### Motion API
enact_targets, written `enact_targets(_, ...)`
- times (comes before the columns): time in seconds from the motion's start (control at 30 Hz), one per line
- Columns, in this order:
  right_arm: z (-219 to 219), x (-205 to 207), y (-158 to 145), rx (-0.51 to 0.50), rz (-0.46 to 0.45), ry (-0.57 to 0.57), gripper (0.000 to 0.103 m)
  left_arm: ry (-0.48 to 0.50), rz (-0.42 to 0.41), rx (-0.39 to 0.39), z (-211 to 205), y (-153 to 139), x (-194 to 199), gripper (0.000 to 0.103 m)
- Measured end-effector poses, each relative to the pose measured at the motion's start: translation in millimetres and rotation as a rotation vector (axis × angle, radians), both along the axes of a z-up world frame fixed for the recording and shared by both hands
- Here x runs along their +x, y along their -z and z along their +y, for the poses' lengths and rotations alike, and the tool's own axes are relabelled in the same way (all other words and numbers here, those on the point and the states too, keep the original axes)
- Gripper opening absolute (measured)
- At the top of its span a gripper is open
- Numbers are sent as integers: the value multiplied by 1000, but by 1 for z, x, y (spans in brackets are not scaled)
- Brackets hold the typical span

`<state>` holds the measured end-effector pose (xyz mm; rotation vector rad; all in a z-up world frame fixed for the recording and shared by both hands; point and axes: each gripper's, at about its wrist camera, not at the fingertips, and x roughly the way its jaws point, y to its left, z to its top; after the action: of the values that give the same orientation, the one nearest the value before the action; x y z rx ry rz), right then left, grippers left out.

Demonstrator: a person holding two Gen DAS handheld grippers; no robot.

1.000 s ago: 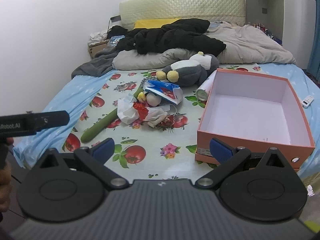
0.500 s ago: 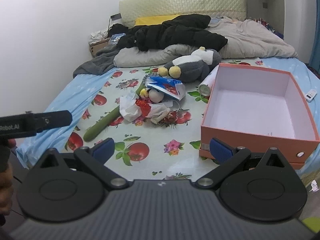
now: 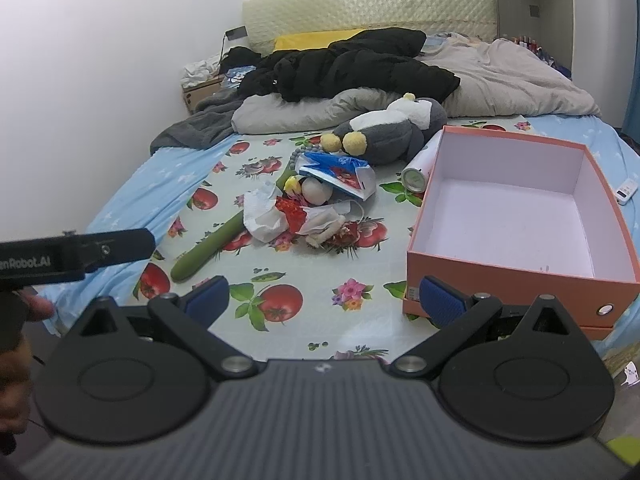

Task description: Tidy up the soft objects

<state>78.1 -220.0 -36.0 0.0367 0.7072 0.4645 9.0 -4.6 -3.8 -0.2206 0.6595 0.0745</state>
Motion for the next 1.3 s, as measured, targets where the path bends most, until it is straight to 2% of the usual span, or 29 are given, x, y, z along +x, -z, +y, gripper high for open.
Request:
enact_targets(0.3, 1, -1, 1, 4, 5, -5, 103, -14, 4, -12, 3, 3, 0, 103)
enact_targets(0.47, 2, -3, 4, 15, 4, -1, 103, -45, -21, -24, 8, 2, -3, 103)
enact_targets(1.03, 1, 4, 12, 43, 42, -21, 103, -51, -12, -23, 8, 7, 2, 103)
enact_targets(1.3, 8, 6, 17, 36, 25, -41, 100, -57, -27, -2, 8, 9, 1, 103)
